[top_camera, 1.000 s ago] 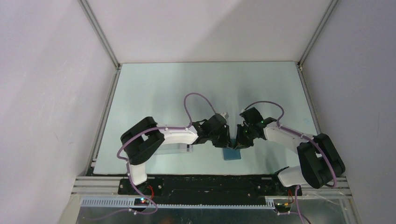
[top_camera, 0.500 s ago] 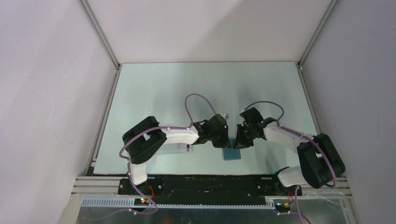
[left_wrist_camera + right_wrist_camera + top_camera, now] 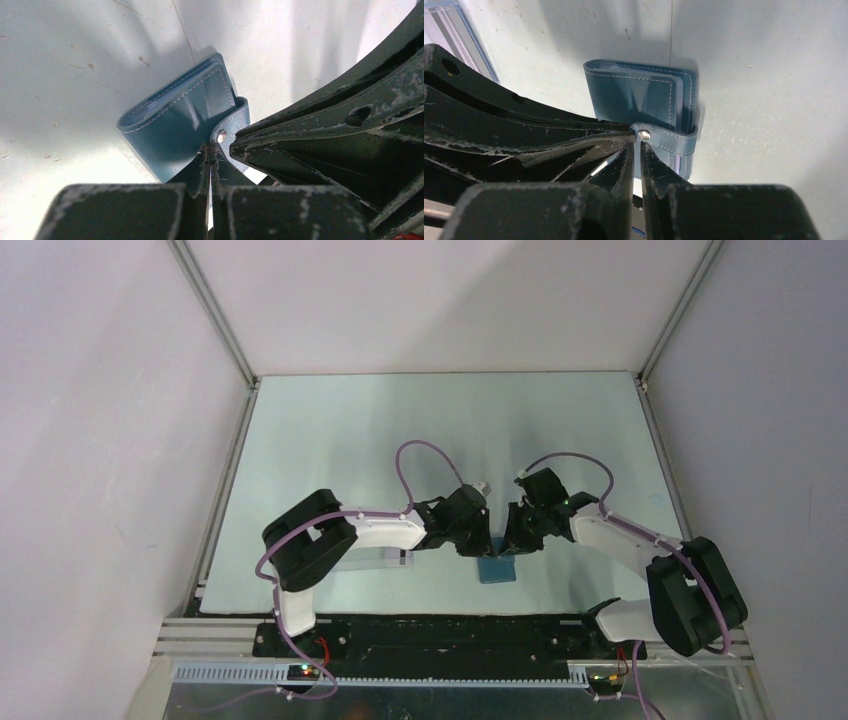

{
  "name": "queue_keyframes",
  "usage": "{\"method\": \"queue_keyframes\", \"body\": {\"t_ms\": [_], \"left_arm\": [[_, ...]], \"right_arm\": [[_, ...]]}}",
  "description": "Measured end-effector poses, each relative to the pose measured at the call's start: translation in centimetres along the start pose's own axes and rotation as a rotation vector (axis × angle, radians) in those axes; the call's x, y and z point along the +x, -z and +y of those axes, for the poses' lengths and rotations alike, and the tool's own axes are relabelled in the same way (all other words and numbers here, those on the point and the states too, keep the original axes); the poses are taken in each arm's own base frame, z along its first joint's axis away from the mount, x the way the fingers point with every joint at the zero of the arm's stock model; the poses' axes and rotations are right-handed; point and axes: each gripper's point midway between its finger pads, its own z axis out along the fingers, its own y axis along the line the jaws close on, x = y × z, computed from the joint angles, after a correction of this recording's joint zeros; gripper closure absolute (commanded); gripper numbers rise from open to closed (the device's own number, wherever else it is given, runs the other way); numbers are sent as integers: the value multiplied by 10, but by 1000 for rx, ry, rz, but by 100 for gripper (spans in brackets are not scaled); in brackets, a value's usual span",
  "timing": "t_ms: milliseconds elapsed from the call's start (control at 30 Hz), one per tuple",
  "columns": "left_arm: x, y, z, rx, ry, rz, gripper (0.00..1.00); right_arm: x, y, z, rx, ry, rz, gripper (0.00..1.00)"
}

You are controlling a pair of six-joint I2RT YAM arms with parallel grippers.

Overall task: Put the credit cards into the card holder
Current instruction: Close the card holder at the center of the board.

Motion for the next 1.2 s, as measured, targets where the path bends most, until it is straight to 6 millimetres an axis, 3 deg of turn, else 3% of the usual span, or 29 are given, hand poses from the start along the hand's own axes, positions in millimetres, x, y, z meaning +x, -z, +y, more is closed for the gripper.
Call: {"method": "queue_keyframes", "body": {"t_ms": [500, 1000, 1067, 1167, 1200], "left_arm": [[-1, 0, 1, 7, -1, -11, 100], [-4, 10, -2, 10, -3, -35, 100], [-4, 10, -1, 8, -2, -34, 96], [-2, 10, 1, 3, 3, -31, 73], [-3, 10, 0, 5, 7, -32, 71]], "right_arm": [[2, -9, -9, 41, -5, 29, 86], [-1, -6, -6, 29, 3, 9, 86], [-1, -5, -5, 28, 5, 8, 86], [-1, -5, -5, 28, 6, 8, 86], [-1, -6, -6, 29, 7, 8, 86]]}}
